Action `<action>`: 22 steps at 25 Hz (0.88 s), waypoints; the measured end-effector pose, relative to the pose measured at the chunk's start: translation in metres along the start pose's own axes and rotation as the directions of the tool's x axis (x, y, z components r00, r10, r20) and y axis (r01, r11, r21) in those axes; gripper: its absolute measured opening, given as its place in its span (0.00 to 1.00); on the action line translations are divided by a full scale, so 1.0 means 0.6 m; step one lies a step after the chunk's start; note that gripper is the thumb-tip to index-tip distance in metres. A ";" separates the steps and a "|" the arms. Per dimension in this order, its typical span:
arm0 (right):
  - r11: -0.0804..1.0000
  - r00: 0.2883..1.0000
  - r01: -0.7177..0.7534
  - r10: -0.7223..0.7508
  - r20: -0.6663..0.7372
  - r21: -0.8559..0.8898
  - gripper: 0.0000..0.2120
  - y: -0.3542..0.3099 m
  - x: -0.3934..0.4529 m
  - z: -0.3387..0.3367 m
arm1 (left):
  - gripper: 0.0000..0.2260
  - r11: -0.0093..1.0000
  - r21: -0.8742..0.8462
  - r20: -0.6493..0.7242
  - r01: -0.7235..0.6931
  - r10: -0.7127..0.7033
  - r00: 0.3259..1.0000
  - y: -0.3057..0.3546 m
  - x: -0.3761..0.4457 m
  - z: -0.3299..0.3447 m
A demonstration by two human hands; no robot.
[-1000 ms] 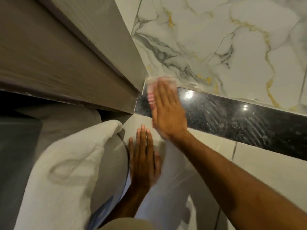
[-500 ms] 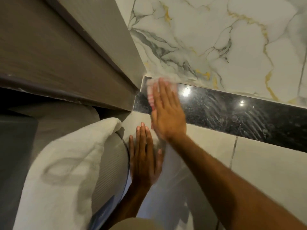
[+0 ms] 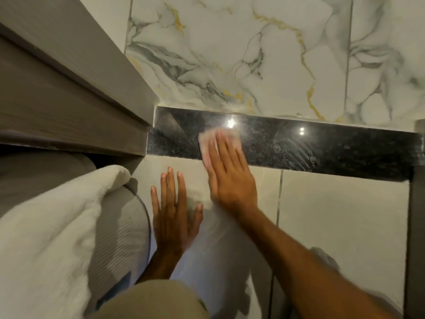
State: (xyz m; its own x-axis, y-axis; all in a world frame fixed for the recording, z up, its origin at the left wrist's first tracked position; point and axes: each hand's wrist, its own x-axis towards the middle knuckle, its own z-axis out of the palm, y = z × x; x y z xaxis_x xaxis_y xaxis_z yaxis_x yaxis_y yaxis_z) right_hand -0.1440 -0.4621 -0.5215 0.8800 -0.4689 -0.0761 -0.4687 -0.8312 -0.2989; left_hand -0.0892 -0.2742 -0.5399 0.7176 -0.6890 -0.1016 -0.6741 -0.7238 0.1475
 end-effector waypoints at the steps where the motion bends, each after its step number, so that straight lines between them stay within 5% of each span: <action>1: 1.000 1.000 -0.006 0.006 0.012 -0.017 0.32 0.014 -0.068 -0.010 | 0.36 0.999 -0.025 -0.001 -0.026 0.026 1.000 0.009 0.001 -0.004; 4: 0.961 0.963 -0.269 0.268 -0.025 -0.064 0.32 0.096 -0.167 -0.042 | 0.37 0.984 -0.102 0.042 -0.149 0.154 0.987 0.051 0.009 -0.002; 7: 0.871 0.856 -0.491 0.481 -0.189 -0.009 0.32 0.125 -0.031 -0.047 | 0.37 0.963 -0.055 0.044 -0.263 0.265 0.963 0.068 0.011 0.021; 11: 0.995 0.994 -0.096 0.096 -0.044 -0.012 0.33 0.081 -0.010 -0.014 | 0.36 0.969 -0.028 0.027 -0.246 0.247 0.969 0.069 0.008 0.026; 14: 0.981 0.981 -0.195 0.195 0.021 -0.009 0.32 0.111 -0.178 -0.043 | 0.36 0.957 -0.035 0.019 -0.287 0.288 0.957 0.103 0.014 0.011; 17: 0.806 0.800 -0.591 0.588 -0.120 0.009 0.31 0.189 -0.182 -0.072 | 0.37 0.949 -0.024 0.020 -0.313 0.314 0.949 0.138 0.026 0.013; 19: 0.703 0.678 -0.709 0.702 -0.216 0.058 0.33 0.204 -0.083 -0.077 | 0.37 0.930 -0.008 0.026 -0.368 0.368 0.929 0.150 0.033 0.024; 22: 0.934 0.926 -0.354 0.344 -0.156 -0.045 0.33 0.179 -0.039 -0.055 | 0.37 0.913 -0.008 0.019 -0.407 0.407 0.913 0.166 0.041 0.037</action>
State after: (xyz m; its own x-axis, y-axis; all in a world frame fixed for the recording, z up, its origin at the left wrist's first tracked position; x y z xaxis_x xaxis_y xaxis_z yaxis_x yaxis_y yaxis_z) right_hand -0.2177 -0.5501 -0.5207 0.6419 -0.7664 -0.0249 -0.7529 -0.6238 -0.2099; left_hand -0.1425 -0.3638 -0.5496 0.3778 -0.9245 -0.0510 -0.9062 -0.3805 0.1844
